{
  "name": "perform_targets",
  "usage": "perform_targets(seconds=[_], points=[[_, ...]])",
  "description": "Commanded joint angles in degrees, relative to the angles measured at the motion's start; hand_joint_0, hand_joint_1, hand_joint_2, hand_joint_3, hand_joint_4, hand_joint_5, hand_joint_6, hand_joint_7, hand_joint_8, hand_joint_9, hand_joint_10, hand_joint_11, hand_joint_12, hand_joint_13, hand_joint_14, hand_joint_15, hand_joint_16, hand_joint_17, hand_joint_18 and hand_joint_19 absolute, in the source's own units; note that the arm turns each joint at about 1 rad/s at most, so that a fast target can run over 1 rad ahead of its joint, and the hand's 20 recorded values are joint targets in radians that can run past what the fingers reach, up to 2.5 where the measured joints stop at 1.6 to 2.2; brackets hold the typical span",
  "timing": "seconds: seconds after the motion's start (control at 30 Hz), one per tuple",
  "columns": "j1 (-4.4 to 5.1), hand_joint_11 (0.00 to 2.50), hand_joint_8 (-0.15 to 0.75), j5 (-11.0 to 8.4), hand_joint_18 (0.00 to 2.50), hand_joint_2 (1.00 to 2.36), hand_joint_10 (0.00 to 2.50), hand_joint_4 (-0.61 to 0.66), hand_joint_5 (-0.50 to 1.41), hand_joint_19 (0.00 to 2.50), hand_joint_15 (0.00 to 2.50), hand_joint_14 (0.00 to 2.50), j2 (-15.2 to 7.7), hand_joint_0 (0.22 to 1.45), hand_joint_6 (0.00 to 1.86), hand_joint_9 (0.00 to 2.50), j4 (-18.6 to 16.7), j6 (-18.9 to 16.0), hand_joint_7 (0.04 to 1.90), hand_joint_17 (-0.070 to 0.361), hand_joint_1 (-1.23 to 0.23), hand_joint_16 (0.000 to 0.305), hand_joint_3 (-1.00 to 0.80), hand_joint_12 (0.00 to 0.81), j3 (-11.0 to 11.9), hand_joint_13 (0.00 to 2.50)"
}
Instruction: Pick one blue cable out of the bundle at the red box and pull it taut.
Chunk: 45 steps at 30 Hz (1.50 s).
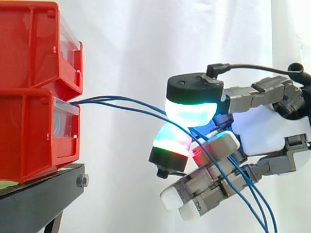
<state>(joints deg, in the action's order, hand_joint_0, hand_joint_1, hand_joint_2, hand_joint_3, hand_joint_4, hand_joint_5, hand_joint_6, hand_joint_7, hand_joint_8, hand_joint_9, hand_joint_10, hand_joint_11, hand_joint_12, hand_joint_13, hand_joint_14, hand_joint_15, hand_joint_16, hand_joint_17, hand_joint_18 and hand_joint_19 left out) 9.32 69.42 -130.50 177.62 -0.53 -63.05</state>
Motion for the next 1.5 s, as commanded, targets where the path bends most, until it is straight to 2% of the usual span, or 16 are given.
perform_targets(seconds=[0.0,0.2,0.33,0.5,0.63,0.8,1.1,1.3,1.47], points=[[0.00,1.44,0.308,-0.08,0.55,1.02,0.01,0.09,-0.15,0.30,0.37,0.01,-0.02,0.65,0.89,1.18,0.18,-0.61,1.11,0.117,-0.94,0.052,-0.25,0.350,0.74,0.68],[0.00,1.44,0.296,-0.08,0.55,1.01,0.01,0.09,-0.16,0.28,0.37,0.01,-0.02,0.68,0.89,1.15,1.67,-1.32,1.07,0.117,-0.96,0.052,-0.35,0.348,0.91,0.68],[0.00,1.44,0.299,-0.08,0.56,1.00,0.01,0.14,-0.16,0.28,0.37,0.02,0.07,0.71,0.89,1.14,2.46,-1.32,1.01,0.117,-0.98,0.052,-0.50,0.347,0.91,0.67],[0.00,1.42,0.312,0.01,0.55,1.00,0.01,0.15,-0.16,0.31,0.38,0.02,-0.02,0.57,0.88,1.14,2.46,-1.40,1.00,0.119,-0.90,0.053,-0.50,0.353,0.82,0.67],[-0.18,1.39,0.324,0.01,0.54,1.00,0.01,0.15,-0.15,0.35,0.39,0.01,-0.02,0.54,0.86,1.18,2.46,-1.40,1.01,0.123,-0.68,0.055,-0.50,0.358,0.82,0.67],[-0.18,1.41,0.304,0.01,0.52,1.01,0.01,0.14,-0.14,0.36,0.40,0.02,-0.02,0.59,0.86,1.18,2.46,-1.40,1.08,0.118,-0.65,0.053,-0.41,0.352,0.91,0.67],[-0.18,1.42,0.306,0.01,0.50,1.01,0.01,0.16,-0.15,0.37,0.40,0.02,-0.02,0.58,0.87,1.17,2.46,-1.32,1.11,0.119,-0.65,0.053,-0.32,0.355,0.82,0.66],[-0.26,1.40,0.322,0.01,0.49,1.00,0.01,0.17,-0.16,0.37,0.40,0.02,-0.02,0.54,0.88,1.18,2.46,-1.40,1.05,0.126,-0.56,0.056,-0.44,0.366,0.91,0.66],[-0.26,1.39,0.308,0.01,0.47,1.01,0.02,0.16,-0.15,0.38,0.41,0.02,-0.02,0.55,0.86,1.17,2.46,-1.32,1.04,0.126,-0.51,0.056,-0.42,0.367,0.82,0.65]])
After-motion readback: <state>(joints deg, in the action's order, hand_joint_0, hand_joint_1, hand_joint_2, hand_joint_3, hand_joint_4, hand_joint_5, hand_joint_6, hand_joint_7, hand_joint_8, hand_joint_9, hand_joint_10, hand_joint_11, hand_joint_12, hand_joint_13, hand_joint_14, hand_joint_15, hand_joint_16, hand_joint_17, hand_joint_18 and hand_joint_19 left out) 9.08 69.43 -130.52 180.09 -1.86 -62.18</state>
